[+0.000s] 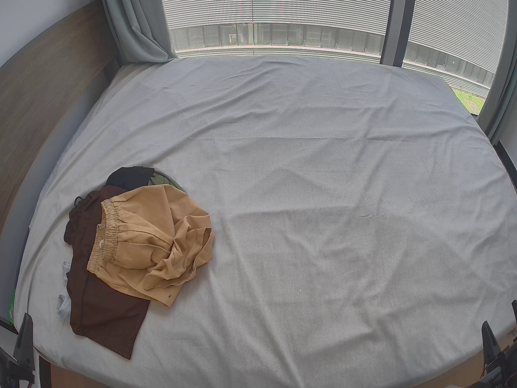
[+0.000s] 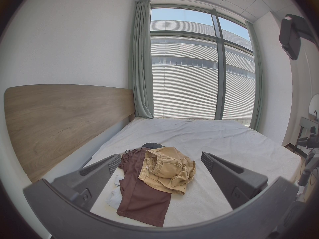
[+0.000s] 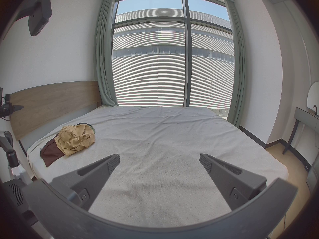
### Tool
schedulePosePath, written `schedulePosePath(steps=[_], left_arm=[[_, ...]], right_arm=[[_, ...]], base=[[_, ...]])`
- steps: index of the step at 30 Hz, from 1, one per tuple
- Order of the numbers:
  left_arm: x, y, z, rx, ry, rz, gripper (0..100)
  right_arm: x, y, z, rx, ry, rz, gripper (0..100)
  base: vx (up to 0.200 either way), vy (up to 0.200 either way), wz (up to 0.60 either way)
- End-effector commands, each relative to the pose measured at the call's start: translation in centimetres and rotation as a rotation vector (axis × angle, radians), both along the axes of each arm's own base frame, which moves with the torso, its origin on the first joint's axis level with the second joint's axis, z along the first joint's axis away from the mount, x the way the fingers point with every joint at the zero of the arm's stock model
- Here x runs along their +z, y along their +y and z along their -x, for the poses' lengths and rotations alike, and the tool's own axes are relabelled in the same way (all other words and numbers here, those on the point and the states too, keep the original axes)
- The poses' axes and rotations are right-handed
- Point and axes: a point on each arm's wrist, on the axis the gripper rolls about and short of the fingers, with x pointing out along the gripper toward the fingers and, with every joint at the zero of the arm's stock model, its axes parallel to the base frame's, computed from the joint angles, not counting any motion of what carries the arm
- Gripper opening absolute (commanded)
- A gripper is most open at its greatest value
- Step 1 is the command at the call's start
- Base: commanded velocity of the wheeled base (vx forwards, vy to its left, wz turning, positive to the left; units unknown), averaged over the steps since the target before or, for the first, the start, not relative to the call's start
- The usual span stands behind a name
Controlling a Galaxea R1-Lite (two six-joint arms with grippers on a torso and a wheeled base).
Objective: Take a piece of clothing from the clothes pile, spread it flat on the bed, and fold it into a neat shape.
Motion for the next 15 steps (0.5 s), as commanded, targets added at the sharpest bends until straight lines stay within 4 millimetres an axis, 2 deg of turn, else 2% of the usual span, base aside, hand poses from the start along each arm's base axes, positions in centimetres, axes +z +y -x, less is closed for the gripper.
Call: schedulePosePath(steps=[1,10,15], left_arm=[[2.0,0.0,-1.3,-0.042,0.063,0.013,100],[3.2,-0.1,-3.1,-0.095,0.117,0.024,100],[3.5,-0.3,-4.4,-0.123,0.165,0.105,100]], right_arm=[[-0.5,0.0,0.0,0.001,0.005,-0.001,100],[-0.5,0.0,0.0,0.001,0.005,-0.001,100],[-0.5,0.0,0.0,0.003,0.006,-0.001,100]], base=[[0.000,0.000,0.00],[0.000,0.000,0.00],[0.000,0.000,0.00]])
